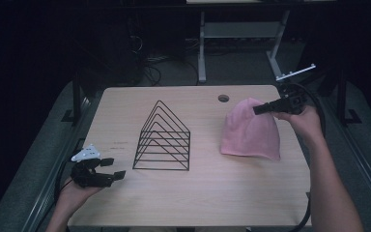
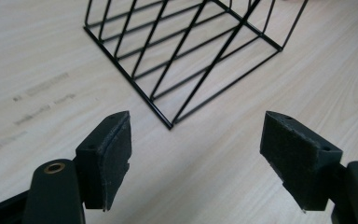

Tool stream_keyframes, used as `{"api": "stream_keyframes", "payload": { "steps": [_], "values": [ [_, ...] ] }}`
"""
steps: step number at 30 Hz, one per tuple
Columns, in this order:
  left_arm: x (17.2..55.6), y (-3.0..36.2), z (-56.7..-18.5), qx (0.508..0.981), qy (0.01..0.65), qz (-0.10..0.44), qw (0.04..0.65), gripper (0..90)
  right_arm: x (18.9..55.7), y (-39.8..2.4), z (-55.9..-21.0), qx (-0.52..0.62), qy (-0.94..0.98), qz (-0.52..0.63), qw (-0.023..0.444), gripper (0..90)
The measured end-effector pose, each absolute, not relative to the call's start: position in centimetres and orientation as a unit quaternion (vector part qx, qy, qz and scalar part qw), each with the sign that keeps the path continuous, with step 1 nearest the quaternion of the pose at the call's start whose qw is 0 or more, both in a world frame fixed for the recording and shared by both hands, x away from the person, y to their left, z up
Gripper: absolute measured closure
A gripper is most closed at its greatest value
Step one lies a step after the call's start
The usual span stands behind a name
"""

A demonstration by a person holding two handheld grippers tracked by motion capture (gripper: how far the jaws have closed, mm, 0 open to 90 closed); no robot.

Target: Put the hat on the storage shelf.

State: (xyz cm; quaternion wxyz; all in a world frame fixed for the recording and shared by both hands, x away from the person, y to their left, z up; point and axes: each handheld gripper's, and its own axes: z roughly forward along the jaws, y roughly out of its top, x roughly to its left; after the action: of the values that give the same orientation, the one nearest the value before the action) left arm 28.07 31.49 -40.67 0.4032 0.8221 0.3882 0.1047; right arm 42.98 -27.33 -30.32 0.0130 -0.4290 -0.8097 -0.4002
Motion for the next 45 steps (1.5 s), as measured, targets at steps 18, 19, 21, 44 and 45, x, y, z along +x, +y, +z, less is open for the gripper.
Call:
{"api": "stream_keyframes", "payload": {
  "steps": [18, 19, 21, 44, 45],
  "values": [
    [29.6, 31.1, -37.3, 0.846, 0.349, 0.082, 0.394, 25.0, 43.0, -25.6, -26.0, -0.400, -0.817, -0.416, -0.009, 77.9],
    [29.7, 31.1, -37.0, 0.847, 0.347, 0.080, 0.394, 25.0, 43.0, -25.4, -25.7, -0.398, -0.817, -0.416, -0.010, 77.9],
    [29.9, 31.0, -36.7, 0.849, 0.343, 0.080, 0.395, 25.0, 43.0, -25.2, -25.3, -0.395, -0.819, -0.417, -0.011, 77.9],
    [31.4, 29.3, -32.4, 0.864, 0.305, 0.069, 0.395, 24.9, 43.6, -20.7, -20.4, -0.335, -0.840, -0.426, -0.023, 77.9],
    [31.4, 29.1, -32.2, 0.864, 0.304, 0.068, 0.395, 24.9, 43.6, -20.5, -20.2, -0.333, -0.841, -0.426, -0.022, 77.9]
  ]
}}
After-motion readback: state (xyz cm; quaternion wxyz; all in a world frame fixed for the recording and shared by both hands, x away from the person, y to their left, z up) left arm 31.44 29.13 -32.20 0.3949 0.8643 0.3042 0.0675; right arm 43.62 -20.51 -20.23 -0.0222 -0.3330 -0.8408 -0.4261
